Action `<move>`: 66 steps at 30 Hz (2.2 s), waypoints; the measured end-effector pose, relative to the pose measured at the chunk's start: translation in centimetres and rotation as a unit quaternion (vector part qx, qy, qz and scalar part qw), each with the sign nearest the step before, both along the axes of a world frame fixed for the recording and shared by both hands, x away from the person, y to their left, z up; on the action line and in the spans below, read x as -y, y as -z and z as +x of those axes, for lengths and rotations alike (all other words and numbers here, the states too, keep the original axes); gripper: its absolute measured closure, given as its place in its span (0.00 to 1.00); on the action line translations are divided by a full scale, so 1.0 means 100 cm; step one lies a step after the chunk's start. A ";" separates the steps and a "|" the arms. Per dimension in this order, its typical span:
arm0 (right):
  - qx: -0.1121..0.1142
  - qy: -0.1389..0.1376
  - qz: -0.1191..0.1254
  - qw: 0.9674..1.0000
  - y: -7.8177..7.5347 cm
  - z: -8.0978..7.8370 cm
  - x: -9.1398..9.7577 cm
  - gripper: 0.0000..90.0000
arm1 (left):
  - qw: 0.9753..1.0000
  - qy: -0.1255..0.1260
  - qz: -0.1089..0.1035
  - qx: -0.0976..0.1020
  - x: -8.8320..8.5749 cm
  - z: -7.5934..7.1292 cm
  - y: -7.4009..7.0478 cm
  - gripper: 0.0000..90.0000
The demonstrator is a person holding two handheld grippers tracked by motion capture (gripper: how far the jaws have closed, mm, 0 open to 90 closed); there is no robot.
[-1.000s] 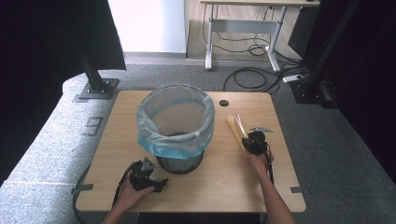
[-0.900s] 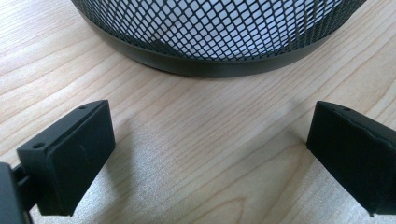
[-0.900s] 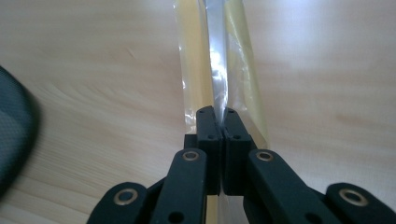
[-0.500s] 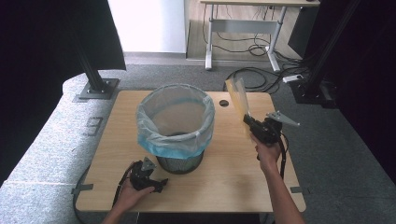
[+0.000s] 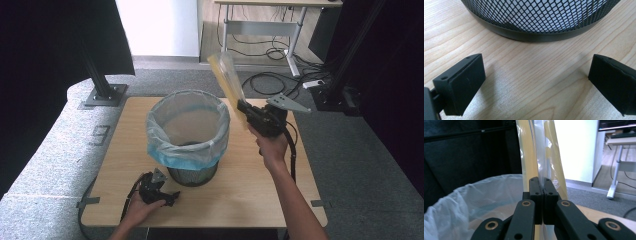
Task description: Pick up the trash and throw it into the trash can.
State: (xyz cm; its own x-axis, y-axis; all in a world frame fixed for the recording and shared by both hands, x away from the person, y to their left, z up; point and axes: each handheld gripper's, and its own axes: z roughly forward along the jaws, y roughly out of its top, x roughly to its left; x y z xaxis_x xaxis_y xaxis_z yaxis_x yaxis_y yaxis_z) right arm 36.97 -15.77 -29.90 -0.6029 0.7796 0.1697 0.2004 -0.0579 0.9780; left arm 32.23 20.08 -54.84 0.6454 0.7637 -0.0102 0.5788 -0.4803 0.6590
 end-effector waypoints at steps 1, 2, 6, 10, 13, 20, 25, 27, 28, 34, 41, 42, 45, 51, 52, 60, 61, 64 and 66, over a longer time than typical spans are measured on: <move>0.003 -0.005 -0.006 1.000 -0.004 0.001 -0.007 0.98 | 1.000 0.000 0.000 0.000 0.000 0.000 0.000 0.01; 0.007 -0.011 -0.013 1.000 -0.010 0.002 -0.018 0.98 | 1.000 0.000 0.000 0.000 0.000 0.000 0.000 0.01; 0.010 -0.025 -0.027 0.999 -0.020 0.006 -0.042 0.98 | 1.000 0.000 0.000 0.000 0.000 0.000 0.000 0.01; 0.007 -0.037 -0.038 0.999 -0.021 0.011 -0.064 0.98 | 1.000 0.001 0.000 0.000 0.000 0.000 0.000 0.01; 0.003 -0.043 -0.049 0.998 -0.019 0.015 -0.079 0.98 | 1.000 0.002 0.000 0.000 0.000 0.000 0.000 0.01; 0.001 -0.056 -0.057 0.997 -0.016 0.019 -0.099 0.98 | 1.000 0.004 -0.001 0.000 0.000 0.000 0.000 0.01; 0.004 -0.055 -0.065 0.996 -0.014 0.020 -0.105 0.97 | 1.000 0.004 -0.001 0.000 0.000 0.000 0.000 0.01; 0.015 -0.049 -0.068 0.996 -0.014 0.020 -0.105 0.94 | 1.000 0.004 -0.001 0.001 0.000 0.000 0.000 0.01; 0.025 -0.043 -0.075 0.996 -0.013 0.019 -0.105 0.87 | 1.000 0.004 -0.001 0.001 0.000 0.000 0.000 0.01; 0.040 0.011 -0.109 0.993 -0.008 0.015 -0.099 0.32 | 1.000 0.005 -0.001 -0.001 0.000 0.000 0.000 0.01; 0.051 0.016 -0.111 0.992 0.002 0.002 -0.070 0.31 | 1.000 0.004 -0.001 0.001 0.001 0.000 0.000 0.01; 0.049 0.017 -0.112 0.992 0.004 0.000 -0.066 0.31 | 1.000 0.003 -0.001 0.001 0.001 0.000 0.000 0.01; 0.046 0.023 -0.113 0.992 0.010 -0.004 -0.051 0.32 | 1.000 0.004 0.000 -0.001 0.001 0.000 0.000 0.01; 0.039 0.046 -0.115 0.991 0.030 -0.012 -0.017 0.32 | 1.000 0.002 -0.002 0.001 0.001 0.000 0.000 0.01; 0.038 0.047 -0.114 0.992 0.033 -0.013 -0.013 0.32 | 1.000 0.003 -0.001 -0.001 0.001 0.000 0.000 0.01; 0.018 0.063 -0.102 0.993 0.063 -0.020 0.016 0.32 | 1.000 0.001 -0.003 -0.001 0.001 0.000 0.000 0.01; 0.014 0.064 -0.102 0.993 0.067 -0.021 0.019 0.32 | 1.000 0.001 -0.003 -0.001 0.001 0.000 0.000 0.01; 0.003 0.065 -0.095 0.993 0.078 -0.023 0.025 0.33 | 1.000 0.001 -0.003 -0.001 0.001 0.000 0.000 0.01; 0.000 0.067 -0.091 0.994 0.084 -0.023 0.028 0.33 | 1.000 0.001 -0.003 -0.001 0.001 0.000 0.000 0.01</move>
State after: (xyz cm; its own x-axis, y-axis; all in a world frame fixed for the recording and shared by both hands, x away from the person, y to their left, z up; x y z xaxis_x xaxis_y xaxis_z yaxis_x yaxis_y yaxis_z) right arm 34.63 -18.55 -38.31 -0.4919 0.8705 0.0192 0.2036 0.0935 0.9746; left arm 32.26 19.95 -54.85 0.6467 0.7626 -0.0152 0.5789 -0.4777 0.6608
